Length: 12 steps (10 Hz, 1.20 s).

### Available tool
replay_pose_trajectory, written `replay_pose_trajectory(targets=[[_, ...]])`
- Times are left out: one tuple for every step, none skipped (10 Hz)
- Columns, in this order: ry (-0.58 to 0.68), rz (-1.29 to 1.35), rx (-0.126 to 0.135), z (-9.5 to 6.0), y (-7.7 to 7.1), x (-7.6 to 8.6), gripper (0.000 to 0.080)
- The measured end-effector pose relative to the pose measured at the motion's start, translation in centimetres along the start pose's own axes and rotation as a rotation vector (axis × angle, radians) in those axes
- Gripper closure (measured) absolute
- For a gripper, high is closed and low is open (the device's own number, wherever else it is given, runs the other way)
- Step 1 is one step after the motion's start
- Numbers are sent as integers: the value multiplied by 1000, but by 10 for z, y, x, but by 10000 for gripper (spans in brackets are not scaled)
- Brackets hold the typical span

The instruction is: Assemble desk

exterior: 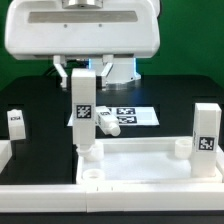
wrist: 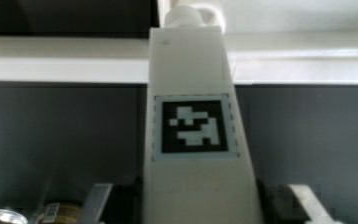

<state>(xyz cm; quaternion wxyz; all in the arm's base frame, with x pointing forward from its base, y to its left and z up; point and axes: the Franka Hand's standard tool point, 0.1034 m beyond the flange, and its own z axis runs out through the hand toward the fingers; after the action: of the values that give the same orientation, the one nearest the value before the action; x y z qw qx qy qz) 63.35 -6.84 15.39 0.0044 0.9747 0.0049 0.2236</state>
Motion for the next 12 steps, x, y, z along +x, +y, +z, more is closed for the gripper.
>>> replay_pose_trajectory(targets=[[3,35,6,4,-3,2,514],[-1,59,14,5,-11,1,514],[-1,54,11,5,-8,1,514],[-2,57,10,5,-7,1,514],[-2,55,10,5,-7,0,514],[8,39,-1,7,0,-1,514],[7,44,-2,9,2,-1,514],[8,45,-3,11,2,-2,514],[12,46,-7,13,1,-3,514],[8,49,-5,16,-2,-5,514],[3,53,-3,19,-4,-7,514],[-1,62,-2,23,-6,-8,514]])
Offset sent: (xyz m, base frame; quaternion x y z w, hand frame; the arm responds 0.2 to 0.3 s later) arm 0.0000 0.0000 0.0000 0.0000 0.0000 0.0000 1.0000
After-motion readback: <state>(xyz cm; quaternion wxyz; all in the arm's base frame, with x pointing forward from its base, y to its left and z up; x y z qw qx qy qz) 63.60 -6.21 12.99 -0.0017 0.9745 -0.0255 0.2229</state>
